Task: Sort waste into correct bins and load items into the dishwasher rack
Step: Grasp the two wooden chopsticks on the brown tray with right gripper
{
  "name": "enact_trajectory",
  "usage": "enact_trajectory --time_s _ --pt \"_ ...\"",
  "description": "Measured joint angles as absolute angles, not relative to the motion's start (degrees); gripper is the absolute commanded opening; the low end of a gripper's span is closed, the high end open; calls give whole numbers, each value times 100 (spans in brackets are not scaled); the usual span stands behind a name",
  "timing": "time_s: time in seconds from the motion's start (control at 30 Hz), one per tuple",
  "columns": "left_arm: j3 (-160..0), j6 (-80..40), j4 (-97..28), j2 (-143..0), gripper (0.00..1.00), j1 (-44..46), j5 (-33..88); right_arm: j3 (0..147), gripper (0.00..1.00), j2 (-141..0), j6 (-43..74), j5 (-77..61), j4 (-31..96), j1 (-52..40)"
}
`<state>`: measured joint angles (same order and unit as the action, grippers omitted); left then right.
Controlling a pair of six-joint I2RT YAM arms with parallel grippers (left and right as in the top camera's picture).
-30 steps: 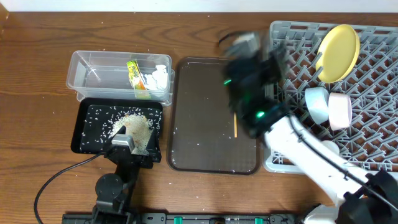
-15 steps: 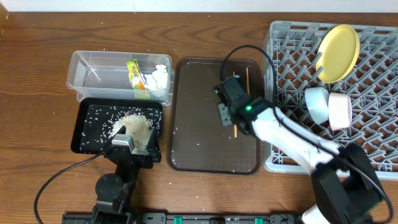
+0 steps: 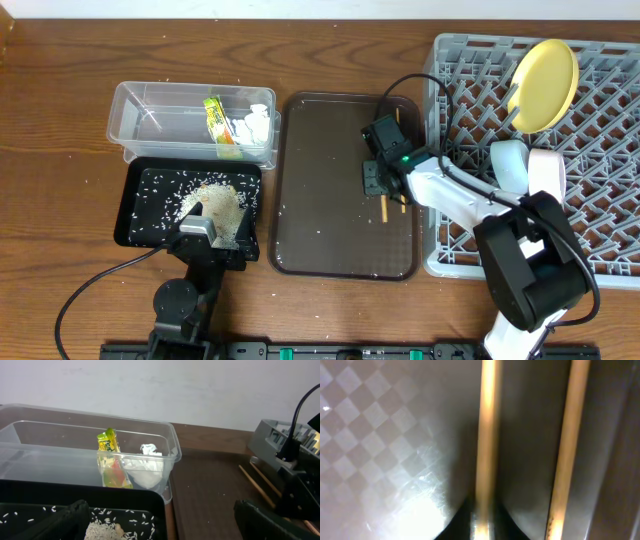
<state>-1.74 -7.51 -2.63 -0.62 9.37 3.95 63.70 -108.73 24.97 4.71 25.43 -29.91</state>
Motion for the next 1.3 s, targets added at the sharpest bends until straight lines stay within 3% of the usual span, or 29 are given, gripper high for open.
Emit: enact_trajectory --time_s 0.2,0.37,0.57,0.73,0.87,0.93,1.13,1.3 --pt "-174 -751 -263 -62 94 937 395 6453 1 -10803 2528 504 2888 -3006" --pt "-174 -751 -263 -62 94 937 395 6479 1 -9826 2526 537 3253 -2891" --pt "-174 -751 -263 -62 94 937 395 6781 1 -8348 2349 674 3476 -1907" --pt "-174 -751 -263 -62 94 937 395 6799 1 -8453 1997 777 3981 -1448" --pt "-174 -751 -263 -62 94 937 395 6746 37 -8899 1806 930 4143 -1441" --pt "-174 -751 -263 -62 94 937 395 6726 44 -8954 1741 982 4160 -1450" --pt "-174 -751 -263 -62 94 937 395 6722 50 -8809 1525 1013 3885 -1940" --pt "-174 -751 -263 -62 94 937 395 6722 46 -8812 1559 950 3625 -2768"
